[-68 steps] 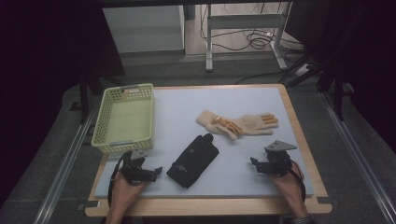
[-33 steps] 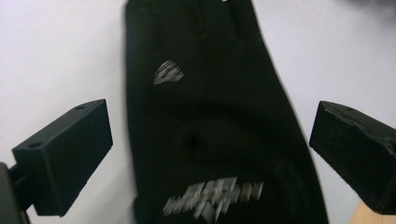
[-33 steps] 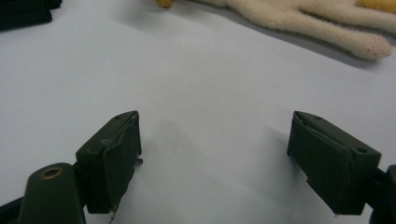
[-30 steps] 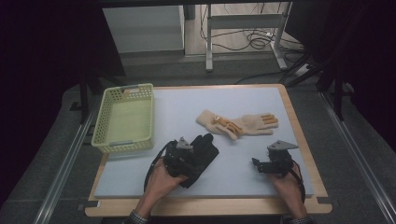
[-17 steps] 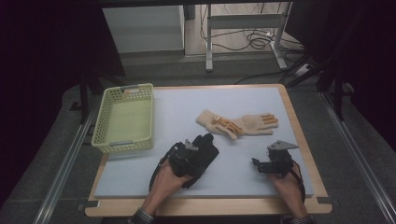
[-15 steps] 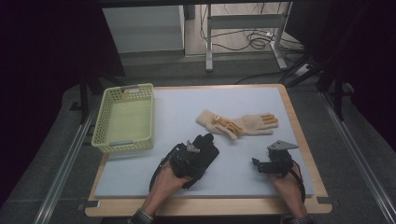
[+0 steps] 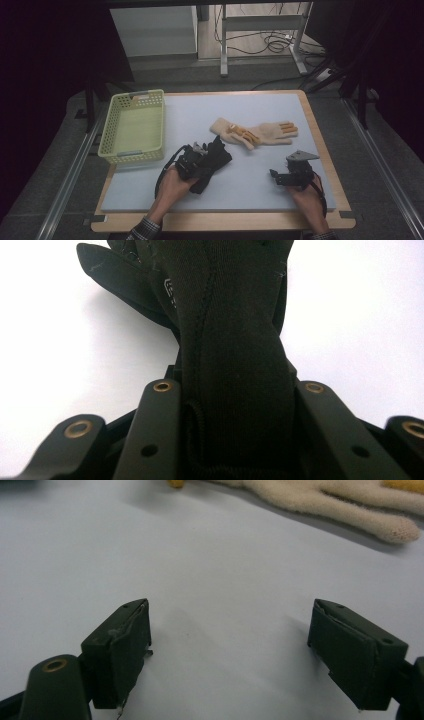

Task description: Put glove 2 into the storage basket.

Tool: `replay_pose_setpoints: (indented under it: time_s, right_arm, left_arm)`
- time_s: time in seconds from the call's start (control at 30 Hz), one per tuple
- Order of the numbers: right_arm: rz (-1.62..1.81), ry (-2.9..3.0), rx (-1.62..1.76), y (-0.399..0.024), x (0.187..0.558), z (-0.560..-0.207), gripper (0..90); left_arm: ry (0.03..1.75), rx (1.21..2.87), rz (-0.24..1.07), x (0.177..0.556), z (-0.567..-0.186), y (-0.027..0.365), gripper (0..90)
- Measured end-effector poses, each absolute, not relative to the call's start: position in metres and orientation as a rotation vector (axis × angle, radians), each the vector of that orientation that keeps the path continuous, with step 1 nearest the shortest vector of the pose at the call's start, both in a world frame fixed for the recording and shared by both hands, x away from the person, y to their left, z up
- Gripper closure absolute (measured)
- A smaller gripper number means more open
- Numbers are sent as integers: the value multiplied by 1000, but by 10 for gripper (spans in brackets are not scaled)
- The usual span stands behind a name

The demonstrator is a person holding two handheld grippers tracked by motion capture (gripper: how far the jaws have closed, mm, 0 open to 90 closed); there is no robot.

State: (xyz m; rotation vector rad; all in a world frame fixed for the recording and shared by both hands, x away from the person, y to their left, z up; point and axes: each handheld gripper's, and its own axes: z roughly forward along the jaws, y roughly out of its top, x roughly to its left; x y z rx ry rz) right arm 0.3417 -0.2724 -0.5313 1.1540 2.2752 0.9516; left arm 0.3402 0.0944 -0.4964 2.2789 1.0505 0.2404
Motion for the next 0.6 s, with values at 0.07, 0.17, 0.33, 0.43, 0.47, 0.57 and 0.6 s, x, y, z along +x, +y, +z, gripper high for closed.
replay_pose_setpoints:
  time_s: [0.07,0.17,0.33,0.43,0.47,0.57,0.6]
  right_arm:
    - [952,2275,1154,-272,342,-531,172]
    - [952,2275,1155,-272,342,-531,172]
    - [951,2275,1160,-272,341,-531,172]
    - [954,2273,1156,-272,342,-531,172]
    - [954,2273,1157,-272,342,-531,171]
    - [954,2273,1156,-272,342,-531,172]
    - [954,2273,1156,-272,342,-531,172]
  left_arm:
    - [1053,2267,265,345,-485,100,682]
    - [1077,2242,300,353,-467,110,679]
    - [1154,2209,383,369,-438,133,677]
    - [1202,2189,433,378,-423,153,676]
    - [1220,2181,446,381,-419,160,675]
    - [1282,2144,491,388,-409,182,673]
    - [1305,2133,507,390,-407,189,672]
